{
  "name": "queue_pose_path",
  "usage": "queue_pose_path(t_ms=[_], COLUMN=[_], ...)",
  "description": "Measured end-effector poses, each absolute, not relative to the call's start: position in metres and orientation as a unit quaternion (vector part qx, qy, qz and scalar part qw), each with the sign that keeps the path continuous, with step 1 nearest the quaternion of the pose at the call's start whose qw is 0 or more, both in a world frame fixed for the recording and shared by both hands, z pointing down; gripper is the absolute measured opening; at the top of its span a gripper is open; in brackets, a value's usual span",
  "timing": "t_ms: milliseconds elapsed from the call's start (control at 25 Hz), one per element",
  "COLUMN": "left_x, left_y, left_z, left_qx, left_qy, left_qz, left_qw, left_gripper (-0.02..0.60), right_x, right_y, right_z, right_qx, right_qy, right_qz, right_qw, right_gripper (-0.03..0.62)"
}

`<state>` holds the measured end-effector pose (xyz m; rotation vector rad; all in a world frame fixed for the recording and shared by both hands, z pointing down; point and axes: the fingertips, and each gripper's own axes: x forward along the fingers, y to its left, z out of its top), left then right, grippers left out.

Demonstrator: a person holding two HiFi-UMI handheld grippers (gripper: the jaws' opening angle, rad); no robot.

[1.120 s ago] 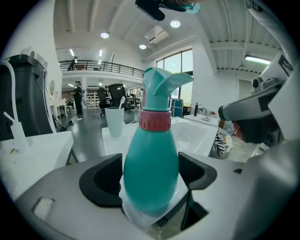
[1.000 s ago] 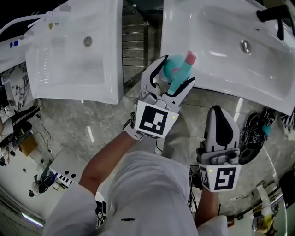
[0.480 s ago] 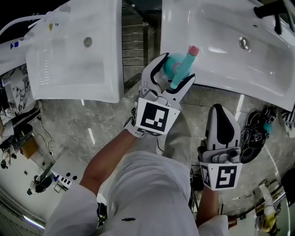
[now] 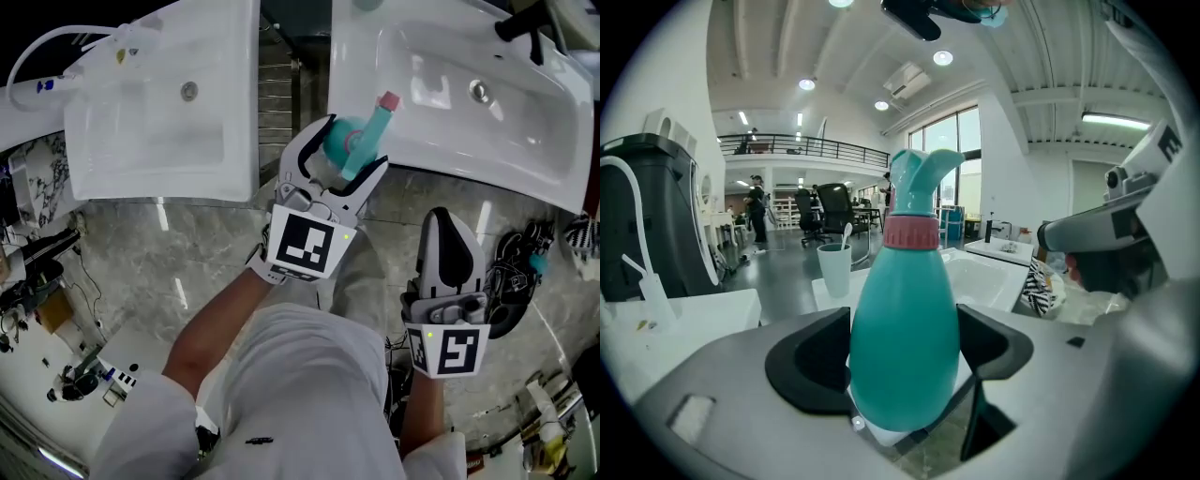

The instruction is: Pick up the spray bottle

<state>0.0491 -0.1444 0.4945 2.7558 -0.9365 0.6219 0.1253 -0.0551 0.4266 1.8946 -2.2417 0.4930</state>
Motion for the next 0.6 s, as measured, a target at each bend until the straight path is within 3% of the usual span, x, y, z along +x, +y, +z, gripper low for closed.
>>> queue_pose_path(t_ms=[600], left_x=[0.008], left_y=[-0.111], left_z=[0.407], left_qx=[0.925], left_qy=[-0.324], left_qz=[0.185], left_qw=[0.077], left_gripper=[0.345], right_x=[0.127], right_y=[-0.031], right_z=[0.365], right_qx=[0.657], right_qy=[-0.738], right_qz=[0.129], right_qw=[0.079], right_gripper=[0.015])
